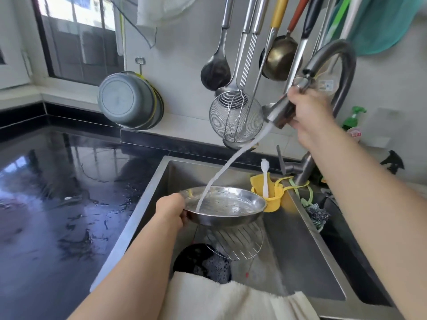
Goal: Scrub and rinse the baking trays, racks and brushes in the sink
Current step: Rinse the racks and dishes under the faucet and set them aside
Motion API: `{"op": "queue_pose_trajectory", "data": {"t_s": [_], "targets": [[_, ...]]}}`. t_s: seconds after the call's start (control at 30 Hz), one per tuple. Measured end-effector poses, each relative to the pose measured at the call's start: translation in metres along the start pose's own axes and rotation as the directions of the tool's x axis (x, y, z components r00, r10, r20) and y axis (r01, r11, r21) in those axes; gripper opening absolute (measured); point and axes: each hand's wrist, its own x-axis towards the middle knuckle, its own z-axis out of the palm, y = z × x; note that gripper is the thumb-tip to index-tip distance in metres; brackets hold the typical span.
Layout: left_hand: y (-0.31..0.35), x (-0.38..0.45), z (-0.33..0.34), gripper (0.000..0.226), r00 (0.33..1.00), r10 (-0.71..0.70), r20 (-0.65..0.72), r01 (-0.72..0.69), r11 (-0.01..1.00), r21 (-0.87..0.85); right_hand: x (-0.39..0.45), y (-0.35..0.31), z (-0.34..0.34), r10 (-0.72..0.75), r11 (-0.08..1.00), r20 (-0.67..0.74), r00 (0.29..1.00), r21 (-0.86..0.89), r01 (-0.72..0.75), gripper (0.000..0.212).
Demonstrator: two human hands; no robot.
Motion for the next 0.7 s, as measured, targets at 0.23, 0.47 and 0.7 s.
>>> {"op": "queue_pose_trajectory", "data": {"t_s": [0.23, 0.47, 0.7], "targets": [[0.000, 0.004, -0.001, 0.017, 1.000, -0.014, 0.014, 0.013, 0.995, 0.100, -0.023, 0.037, -0.025, -0.001, 0.852, 0.085, 0.996, -0.521, 0.045, 0.002], [-0.012, -0.005, 0.008, 0.019, 0.984, -0.013, 0.177, -0.075, 0.876, 0.477, -0.017, 0.037, -0.022, 0.062, 0.820, 0.087, 0.994, -0.573, 0.000, 0.011], [-0.011, -0.003, 0.012, 0.007, 0.965, 0.084, 0.248, -0.222, 0.764, 0.606, -0.027, 0.021, -0.027, 0.242, 0.891, 0.270, 0.932, -0.441, -0.104, 0.020]]}}
